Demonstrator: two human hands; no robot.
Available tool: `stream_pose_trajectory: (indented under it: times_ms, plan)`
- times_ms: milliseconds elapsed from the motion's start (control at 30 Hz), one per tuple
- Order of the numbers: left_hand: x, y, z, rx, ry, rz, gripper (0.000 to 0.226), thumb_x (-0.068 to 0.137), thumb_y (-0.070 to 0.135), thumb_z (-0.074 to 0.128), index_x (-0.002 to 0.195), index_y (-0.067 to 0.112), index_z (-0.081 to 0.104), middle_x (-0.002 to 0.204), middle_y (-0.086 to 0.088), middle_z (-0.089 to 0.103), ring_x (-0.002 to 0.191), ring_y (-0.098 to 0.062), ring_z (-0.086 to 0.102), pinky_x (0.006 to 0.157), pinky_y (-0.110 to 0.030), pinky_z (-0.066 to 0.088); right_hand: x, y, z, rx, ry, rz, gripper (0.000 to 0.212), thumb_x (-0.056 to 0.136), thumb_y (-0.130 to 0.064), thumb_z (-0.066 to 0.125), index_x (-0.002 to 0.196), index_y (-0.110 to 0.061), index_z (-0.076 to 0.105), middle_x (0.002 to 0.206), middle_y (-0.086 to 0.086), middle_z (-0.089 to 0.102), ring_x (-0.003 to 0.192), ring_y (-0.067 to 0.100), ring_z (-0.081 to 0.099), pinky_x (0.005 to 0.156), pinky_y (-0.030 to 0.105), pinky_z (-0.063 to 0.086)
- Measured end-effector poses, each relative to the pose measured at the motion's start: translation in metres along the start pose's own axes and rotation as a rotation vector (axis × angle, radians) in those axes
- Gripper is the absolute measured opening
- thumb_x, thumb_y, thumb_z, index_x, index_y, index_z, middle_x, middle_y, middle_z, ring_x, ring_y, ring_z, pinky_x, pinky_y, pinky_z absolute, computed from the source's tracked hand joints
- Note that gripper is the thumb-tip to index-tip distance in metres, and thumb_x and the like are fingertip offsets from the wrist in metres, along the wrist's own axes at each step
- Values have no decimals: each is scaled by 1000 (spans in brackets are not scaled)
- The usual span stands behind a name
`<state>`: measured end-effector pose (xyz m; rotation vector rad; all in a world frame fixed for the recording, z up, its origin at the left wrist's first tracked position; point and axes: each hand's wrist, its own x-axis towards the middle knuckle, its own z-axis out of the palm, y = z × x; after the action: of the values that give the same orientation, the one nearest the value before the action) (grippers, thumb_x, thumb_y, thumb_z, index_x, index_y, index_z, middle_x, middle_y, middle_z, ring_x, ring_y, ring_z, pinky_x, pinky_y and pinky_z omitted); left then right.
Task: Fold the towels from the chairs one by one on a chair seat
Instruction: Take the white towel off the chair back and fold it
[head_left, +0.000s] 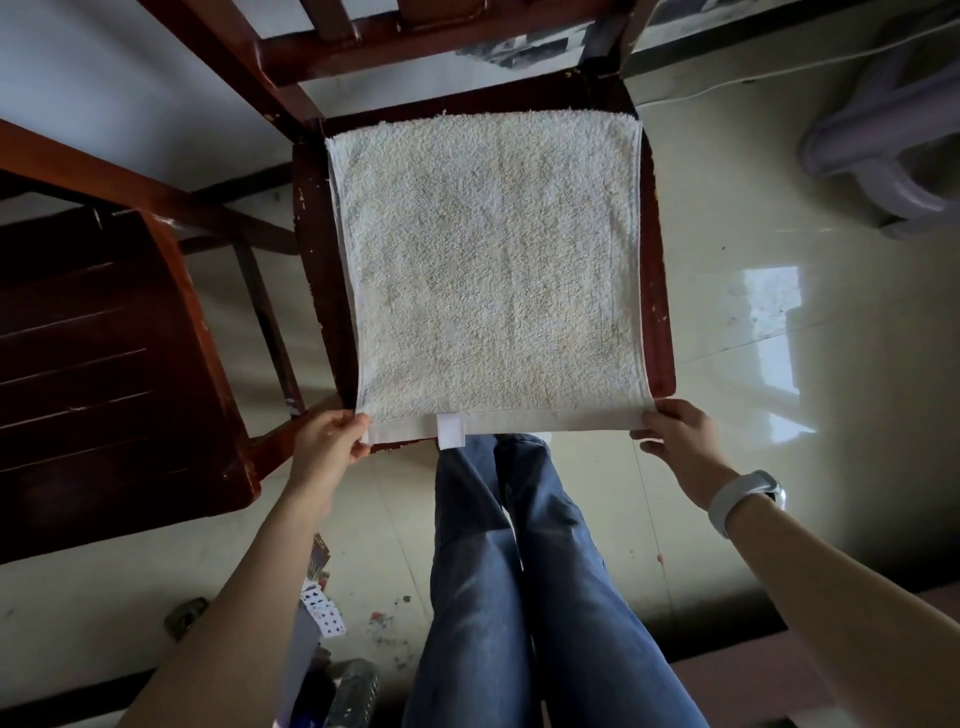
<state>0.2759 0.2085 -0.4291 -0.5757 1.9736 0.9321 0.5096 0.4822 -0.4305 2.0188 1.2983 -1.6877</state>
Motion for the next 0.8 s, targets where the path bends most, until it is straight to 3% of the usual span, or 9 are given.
stream_pose_trajectory:
  times_ms: [167,267,333,433,533,667,800]
  plan:
    - [-34,-3,-13,69,-40,-102,16,83,2,61,72,12,54,70,-8,56,60,-18,52,61,-27,45,-29,-6,-6,-88,-41,174,12,82,8,51,85,-2,53,64,12,52,34,7,53,37,14,39]
    - [-42,3,-15,55,-74,-166,22,81,-3,61,67,10,48,61,-9,54,53,-19,50,52,-27,44,-39,-12,-9,-78,38,192,14,81,5,52,84,-8,47,63,11,51,38,14,49,45,18,30]
    - [-45,12,-18,-14,-102,-234,17,81,-2,60,74,8,48,66,-10,54,56,-18,51,46,-22,46,-42,-22,-12,-8,73,180,16,82,1,53,82,-14,45,63,9,52,35,10,49,42,16,31]
    - [-42,33,-23,-432,-192,-377,12,84,0,54,88,11,52,80,-9,54,67,-17,51,53,-24,47,-44,-45,-13,229,47,174,21,84,-1,52,71,-18,49,56,5,52,31,6,45,37,11,32]
    - [-31,66,-24,-536,-244,-289,21,88,2,49,89,19,61,83,-8,55,68,-16,50,63,-26,44,-40,-81,-7,405,-14,157,22,85,0,50,72,-17,58,47,1,55,34,9,46,37,13,36]
    - [-10,109,-18,-567,-276,-244,15,90,9,49,96,9,64,87,-6,52,73,-11,51,57,-19,52,-24,-128,8,551,-85,149,13,86,-2,56,75,-7,59,67,8,50,41,8,49,39,14,43]
    - [16,151,-15,-704,-321,-275,21,77,14,65,95,5,59,86,-6,55,74,-11,56,61,-18,53,-2,-171,18,598,-146,152,10,87,-3,56,77,-5,57,74,8,51,46,10,57,44,16,49]
